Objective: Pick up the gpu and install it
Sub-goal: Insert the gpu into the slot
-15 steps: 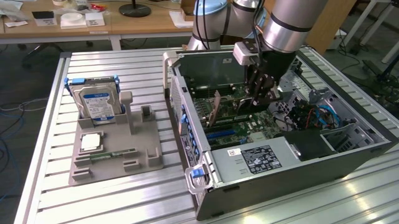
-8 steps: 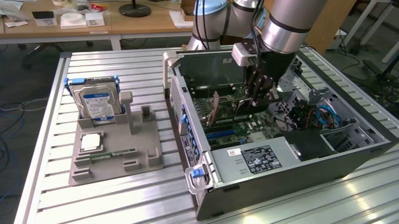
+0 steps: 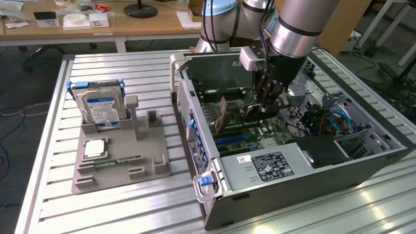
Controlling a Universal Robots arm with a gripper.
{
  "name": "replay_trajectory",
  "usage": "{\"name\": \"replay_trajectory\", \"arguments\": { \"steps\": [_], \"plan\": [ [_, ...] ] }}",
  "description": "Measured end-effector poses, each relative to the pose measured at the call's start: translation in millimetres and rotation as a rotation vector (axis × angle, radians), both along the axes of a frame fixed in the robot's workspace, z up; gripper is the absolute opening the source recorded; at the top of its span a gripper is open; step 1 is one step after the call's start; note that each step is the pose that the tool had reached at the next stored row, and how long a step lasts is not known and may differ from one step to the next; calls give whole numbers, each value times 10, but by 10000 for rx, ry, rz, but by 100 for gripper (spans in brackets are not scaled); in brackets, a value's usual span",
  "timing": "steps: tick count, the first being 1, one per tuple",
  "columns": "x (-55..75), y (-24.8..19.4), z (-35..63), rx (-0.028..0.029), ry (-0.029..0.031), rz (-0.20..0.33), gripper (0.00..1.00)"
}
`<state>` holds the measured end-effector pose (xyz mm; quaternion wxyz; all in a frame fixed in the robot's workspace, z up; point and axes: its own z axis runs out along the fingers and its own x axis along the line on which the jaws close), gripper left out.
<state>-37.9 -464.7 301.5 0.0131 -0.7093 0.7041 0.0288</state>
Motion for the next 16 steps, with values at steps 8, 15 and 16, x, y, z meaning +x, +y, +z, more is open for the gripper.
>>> {"name": "replay_trajectory", "arguments": {
  "steps": [8, 15, 16],
  "plan": [
    [-9, -8, -31, -3, 2, -11, 27],
    [-25, -8, -55, -2, 1, -67, 27],
    [-27, -8, -62, -1, 1, -94, 27]
  ]
}}
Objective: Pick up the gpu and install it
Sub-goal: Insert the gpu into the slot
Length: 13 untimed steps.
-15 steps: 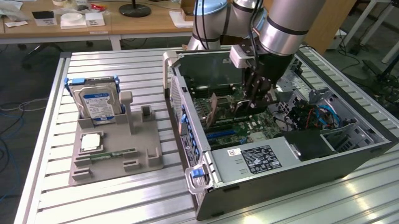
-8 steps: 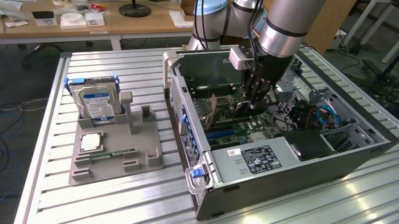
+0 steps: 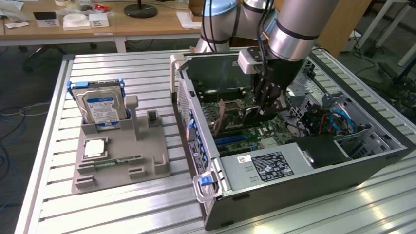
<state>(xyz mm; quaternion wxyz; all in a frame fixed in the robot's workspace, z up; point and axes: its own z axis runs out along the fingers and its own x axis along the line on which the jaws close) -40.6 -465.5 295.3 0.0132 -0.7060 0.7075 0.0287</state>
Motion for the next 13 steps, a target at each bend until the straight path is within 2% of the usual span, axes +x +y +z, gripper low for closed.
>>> {"name": "replay_trajectory", "arguments": {
  "steps": [13],
  "plan": [
    [-18, 0, -55, -4, 1, -62, 27]
  ]
}}
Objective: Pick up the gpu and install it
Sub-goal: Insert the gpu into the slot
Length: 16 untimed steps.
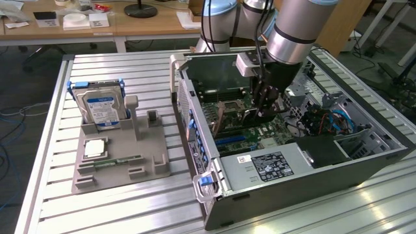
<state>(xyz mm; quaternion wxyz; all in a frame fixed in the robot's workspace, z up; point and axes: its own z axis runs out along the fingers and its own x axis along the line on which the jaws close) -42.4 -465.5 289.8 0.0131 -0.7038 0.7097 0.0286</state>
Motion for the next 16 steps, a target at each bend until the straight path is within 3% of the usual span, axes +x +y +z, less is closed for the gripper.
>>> {"name": "replay_trajectory", "arguments": {
  "steps": [16],
  "plan": [
    [-54, -18, -37, -3, -1, -1, 27]
  ]
}}
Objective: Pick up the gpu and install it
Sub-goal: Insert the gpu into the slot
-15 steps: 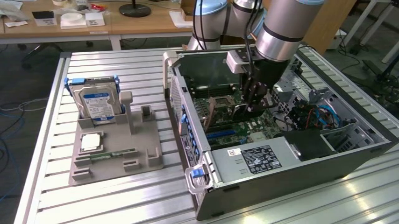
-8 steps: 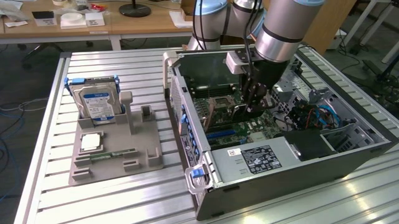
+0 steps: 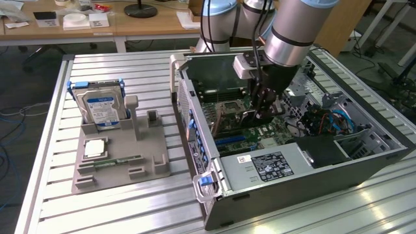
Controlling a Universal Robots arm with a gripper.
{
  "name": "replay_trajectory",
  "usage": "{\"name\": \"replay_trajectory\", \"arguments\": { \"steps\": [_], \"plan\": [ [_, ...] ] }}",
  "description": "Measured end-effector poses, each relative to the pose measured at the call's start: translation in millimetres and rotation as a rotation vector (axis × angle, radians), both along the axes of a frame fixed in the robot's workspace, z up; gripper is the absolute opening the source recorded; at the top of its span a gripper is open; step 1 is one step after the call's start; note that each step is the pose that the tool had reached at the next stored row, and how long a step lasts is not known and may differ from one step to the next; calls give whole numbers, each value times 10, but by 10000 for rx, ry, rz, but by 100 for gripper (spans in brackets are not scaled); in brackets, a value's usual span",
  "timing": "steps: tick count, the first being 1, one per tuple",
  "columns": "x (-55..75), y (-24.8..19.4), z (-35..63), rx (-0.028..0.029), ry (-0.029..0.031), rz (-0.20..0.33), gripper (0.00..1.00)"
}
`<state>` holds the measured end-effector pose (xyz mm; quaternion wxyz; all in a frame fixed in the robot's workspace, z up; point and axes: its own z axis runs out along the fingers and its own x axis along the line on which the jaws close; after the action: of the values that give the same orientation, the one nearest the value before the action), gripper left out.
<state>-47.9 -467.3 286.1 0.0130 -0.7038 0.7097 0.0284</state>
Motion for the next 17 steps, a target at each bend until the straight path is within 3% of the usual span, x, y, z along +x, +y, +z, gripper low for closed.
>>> {"name": "replay_trajectory", "arguments": {
  "steps": [17],
  "plan": [
    [-51, -14, -34, -8, 0, 1, 27]
  ]
}}
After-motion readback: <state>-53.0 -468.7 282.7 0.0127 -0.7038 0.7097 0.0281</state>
